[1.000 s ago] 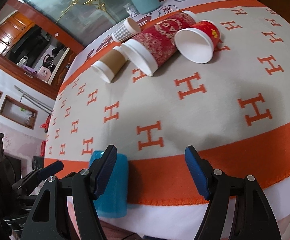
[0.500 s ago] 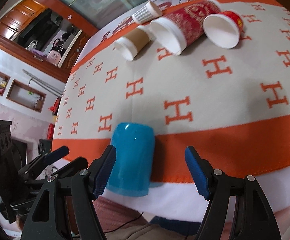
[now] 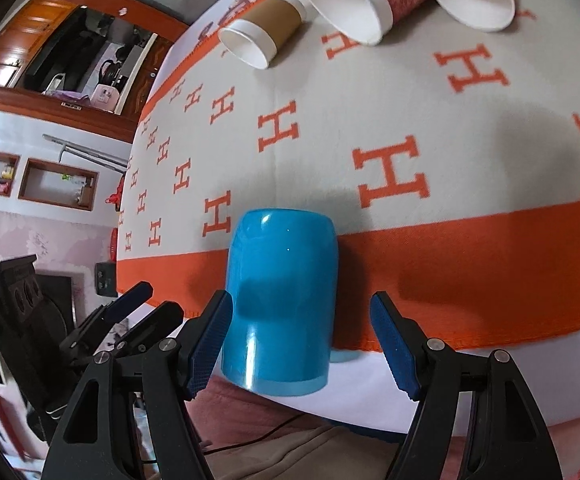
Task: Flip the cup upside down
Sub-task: 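Grasp the blue cup with the right gripper while the left gripper releases it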
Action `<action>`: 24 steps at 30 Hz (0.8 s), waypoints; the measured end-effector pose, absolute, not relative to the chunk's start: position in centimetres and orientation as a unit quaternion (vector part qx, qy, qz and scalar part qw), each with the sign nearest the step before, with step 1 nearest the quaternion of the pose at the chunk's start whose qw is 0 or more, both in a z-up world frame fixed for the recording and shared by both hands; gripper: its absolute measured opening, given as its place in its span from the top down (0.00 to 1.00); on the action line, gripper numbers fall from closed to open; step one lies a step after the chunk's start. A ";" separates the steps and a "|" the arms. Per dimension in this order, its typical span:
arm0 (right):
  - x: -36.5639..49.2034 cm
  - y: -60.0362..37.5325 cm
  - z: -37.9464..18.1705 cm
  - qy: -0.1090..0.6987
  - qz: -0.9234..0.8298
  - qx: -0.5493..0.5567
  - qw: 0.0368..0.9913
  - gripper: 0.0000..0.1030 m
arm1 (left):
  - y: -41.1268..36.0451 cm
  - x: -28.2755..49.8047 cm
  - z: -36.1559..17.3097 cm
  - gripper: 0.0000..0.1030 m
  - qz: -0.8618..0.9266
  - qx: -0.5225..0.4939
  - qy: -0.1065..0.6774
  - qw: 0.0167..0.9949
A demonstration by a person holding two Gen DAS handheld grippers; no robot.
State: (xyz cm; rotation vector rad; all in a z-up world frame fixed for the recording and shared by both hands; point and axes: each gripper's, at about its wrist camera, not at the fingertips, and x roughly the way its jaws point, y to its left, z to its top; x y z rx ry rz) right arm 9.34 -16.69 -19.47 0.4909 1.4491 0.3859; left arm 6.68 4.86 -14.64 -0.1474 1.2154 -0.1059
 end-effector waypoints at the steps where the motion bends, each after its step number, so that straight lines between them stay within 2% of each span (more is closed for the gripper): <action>1: 9.6 -16.6 -19.8 0.656 0.175 0.227 0.699 0.30 | 4.9 6.7 -14.7 0.17 -0.051 -0.071 0.571 0.817; 13: 11.1 -14.8 -22.0 0.672 0.195 0.257 0.667 0.30 | 5.5 8.0 -15.0 0.17 -0.037 -0.045 0.563 0.824; 17: 11.1 -14.6 -22.4 0.673 0.209 0.273 0.655 0.37 | 5.8 8.0 -15.3 0.17 -0.030 -0.039 0.568 0.822; 24: 11.3 -14.6 -22.8 0.670 0.214 0.283 0.652 0.38 | 5.8 8.2 -16.0 0.17 -0.029 -0.039 0.576 0.816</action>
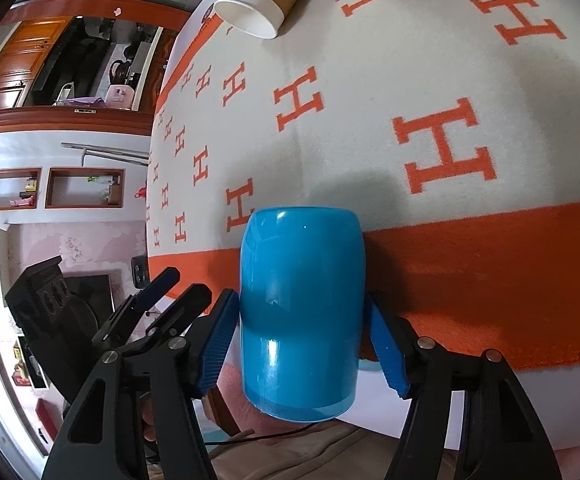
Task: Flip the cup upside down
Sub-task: 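Grasp the blue cup with the right gripper while the left gripper releases it, then rotate the blue cup with the right gripper and lower it rim-down onto the cloth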
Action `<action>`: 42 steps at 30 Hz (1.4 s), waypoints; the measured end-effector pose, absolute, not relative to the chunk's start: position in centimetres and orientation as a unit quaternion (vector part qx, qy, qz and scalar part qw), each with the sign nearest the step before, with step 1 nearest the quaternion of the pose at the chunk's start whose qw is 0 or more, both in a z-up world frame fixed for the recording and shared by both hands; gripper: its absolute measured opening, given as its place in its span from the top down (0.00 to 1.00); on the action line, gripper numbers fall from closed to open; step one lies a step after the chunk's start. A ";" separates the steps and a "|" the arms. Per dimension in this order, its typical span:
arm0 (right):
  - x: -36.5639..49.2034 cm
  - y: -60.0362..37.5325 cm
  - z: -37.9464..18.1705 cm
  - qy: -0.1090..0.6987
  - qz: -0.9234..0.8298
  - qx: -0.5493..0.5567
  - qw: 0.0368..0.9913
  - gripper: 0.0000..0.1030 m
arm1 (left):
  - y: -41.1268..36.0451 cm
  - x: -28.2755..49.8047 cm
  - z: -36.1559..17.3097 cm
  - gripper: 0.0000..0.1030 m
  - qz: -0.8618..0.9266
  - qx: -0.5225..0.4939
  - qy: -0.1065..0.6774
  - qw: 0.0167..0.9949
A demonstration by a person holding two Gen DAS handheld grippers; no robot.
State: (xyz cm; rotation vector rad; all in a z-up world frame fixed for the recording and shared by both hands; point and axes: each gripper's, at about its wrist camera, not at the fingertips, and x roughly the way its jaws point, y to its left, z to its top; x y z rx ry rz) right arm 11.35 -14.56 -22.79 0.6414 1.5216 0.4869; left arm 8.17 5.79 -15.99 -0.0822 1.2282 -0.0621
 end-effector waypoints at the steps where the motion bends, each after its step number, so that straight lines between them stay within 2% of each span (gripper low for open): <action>1: 11.3 -14.5 -22.7 0.668 0.216 0.278 0.655 0.38 | 5.8 8.1 -16.0 0.17 -0.029 -0.039 0.576 0.816; 11: 12.0 -15.2 -18.4 0.595 0.202 0.222 0.746 0.39 | 5.3 8.4 -15.7 0.17 -0.028 -0.036 0.572 0.819; 16: 13.4 -15.4 -15.7 0.492 0.155 0.149 0.844 0.38 | 4.9 8.6 -15.6 0.17 -0.031 -0.041 0.568 0.821; 25: 13.8 -14.8 -17.2 0.391 0.141 0.080 0.906 0.39 | 4.4 8.8 -15.8 0.17 -0.032 -0.045 0.564 0.824; 35: 8.0 -13.8 -17.8 0.373 0.164 -0.003 0.913 0.39 | 5.4 8.3 -14.2 0.17 0.013 -0.047 0.504 0.863; 42: 5.7 -13.2 -17.8 0.375 0.164 -0.030 0.912 0.37 | 5.4 8.0 -14.1 0.17 0.012 -0.052 0.505 0.862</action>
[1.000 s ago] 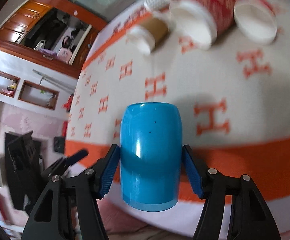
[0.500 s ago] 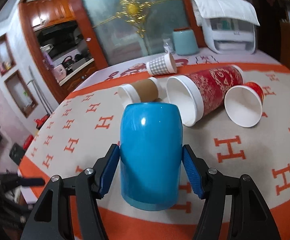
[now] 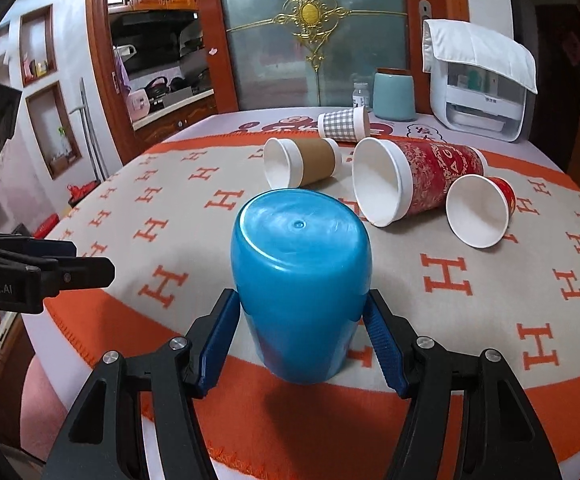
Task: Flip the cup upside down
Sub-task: 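Rotate the blue cup with the right gripper and lower it rim-down onto the cloth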
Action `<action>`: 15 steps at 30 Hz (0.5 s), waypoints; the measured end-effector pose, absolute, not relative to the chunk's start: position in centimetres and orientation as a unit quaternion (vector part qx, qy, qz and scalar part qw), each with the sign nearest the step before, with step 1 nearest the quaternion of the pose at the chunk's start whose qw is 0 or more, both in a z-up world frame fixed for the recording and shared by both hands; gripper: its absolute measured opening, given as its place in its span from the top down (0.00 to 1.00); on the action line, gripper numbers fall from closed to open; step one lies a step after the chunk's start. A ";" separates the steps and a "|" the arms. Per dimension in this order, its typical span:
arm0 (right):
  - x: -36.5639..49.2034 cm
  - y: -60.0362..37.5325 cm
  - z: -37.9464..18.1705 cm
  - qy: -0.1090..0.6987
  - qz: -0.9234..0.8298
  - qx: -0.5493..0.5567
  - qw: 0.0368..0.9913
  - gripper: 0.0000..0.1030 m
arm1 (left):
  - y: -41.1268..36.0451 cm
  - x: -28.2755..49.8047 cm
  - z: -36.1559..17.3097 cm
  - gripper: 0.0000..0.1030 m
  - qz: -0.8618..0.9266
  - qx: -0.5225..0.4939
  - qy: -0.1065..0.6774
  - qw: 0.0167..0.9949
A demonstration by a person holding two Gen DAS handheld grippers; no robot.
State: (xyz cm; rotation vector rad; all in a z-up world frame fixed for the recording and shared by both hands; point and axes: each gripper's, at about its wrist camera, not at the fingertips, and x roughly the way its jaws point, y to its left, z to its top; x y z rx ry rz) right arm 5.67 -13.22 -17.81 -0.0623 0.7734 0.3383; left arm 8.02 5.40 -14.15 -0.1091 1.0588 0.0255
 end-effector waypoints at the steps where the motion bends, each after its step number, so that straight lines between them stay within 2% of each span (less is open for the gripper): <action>1: 5.5 -13.2 -17.8 0.379 0.166 -0.028 0.910 0.37 | 5.3 7.9 -14.2 0.17 0.012 -0.053 0.506 0.861; 15: 3.8 -16.0 -12.2 0.419 0.180 0.059 0.888 0.35 | 3.4 6.5 -11.8 0.16 0.001 -0.049 0.498 0.866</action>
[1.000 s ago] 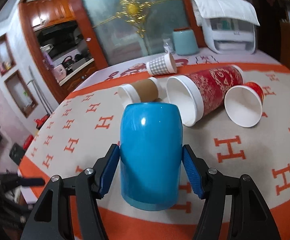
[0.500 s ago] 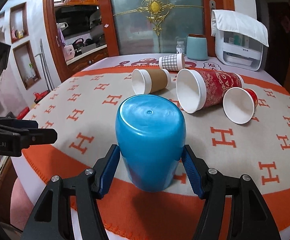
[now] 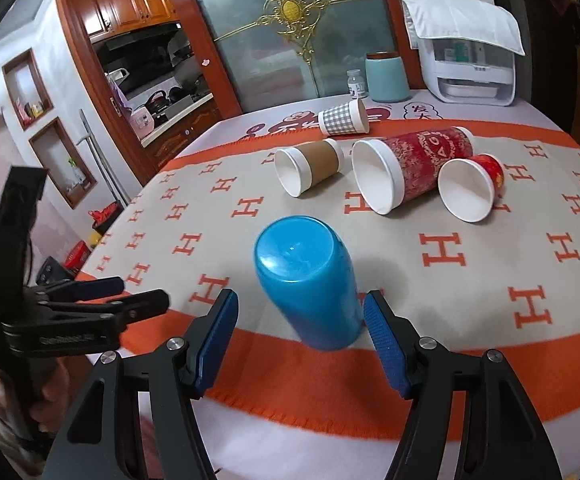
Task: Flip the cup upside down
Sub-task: 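Rotate the blue cup with the right gripper and lower it rim-down onto the cloth, then open the right gripper and withdraw it from the upside-down blue cup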
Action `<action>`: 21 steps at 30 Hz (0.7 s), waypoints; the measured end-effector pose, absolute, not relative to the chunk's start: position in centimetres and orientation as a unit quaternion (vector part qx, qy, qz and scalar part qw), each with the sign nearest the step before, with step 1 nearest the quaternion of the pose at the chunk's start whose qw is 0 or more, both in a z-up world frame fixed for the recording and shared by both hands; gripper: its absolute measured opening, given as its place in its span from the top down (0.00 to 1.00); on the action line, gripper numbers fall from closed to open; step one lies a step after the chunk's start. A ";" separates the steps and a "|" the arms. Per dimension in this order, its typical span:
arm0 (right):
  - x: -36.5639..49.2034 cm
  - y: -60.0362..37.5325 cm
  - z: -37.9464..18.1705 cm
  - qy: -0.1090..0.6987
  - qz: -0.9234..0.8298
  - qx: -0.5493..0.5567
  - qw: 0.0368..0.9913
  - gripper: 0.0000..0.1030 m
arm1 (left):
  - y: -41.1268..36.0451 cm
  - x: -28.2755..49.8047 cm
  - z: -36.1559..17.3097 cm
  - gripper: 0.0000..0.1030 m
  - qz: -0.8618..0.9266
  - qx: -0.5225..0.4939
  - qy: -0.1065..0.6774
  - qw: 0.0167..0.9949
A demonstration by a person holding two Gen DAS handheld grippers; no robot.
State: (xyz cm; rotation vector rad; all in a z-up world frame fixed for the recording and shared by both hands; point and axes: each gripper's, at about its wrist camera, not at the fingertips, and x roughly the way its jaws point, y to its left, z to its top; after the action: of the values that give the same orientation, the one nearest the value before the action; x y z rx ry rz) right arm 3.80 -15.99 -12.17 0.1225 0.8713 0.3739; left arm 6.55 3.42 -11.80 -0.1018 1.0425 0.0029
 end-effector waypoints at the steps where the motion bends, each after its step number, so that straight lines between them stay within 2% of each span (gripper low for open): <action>1: 3.5 -16.2 -11.4 0.424 0.178 0.061 0.886 0.35 | 3.2 6.4 -11.3 0.15 -0.002 -0.048 0.494 0.868; 2: 3.3 -16.3 -10.8 0.427 0.176 0.062 0.885 0.35 | 2.9 6.2 -10.6 0.13 -0.008 -0.049 0.489 0.871; 4: 2.8 -16.6 -9.3 0.435 0.168 0.062 0.883 0.35 | 2.5 5.9 -9.6 0.02 -0.013 -0.051 0.480 0.875; 5: 2.6 -16.7 -8.4 0.439 0.160 0.059 0.882 0.35 | 2.3 5.7 -8.9 0.01 -0.015 -0.053 0.473 0.880; 12: 1.1 -17.4 -4.2 0.468 0.140 0.065 0.870 0.35 | 1.0 5.0 -5.6 0.01 -0.003 -0.043 0.459 0.887; 21: -1.6 -17.6 0.1 0.446 0.138 0.061 0.882 0.32 | -0.7 3.3 -2.8 0.01 -0.007 -0.026 0.448 0.894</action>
State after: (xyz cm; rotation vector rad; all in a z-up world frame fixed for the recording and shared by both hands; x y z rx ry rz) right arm -1.63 -17.56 0.15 0.1272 0.9280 0.2879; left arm 3.34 -0.73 -2.78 -0.0549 0.9295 -0.0145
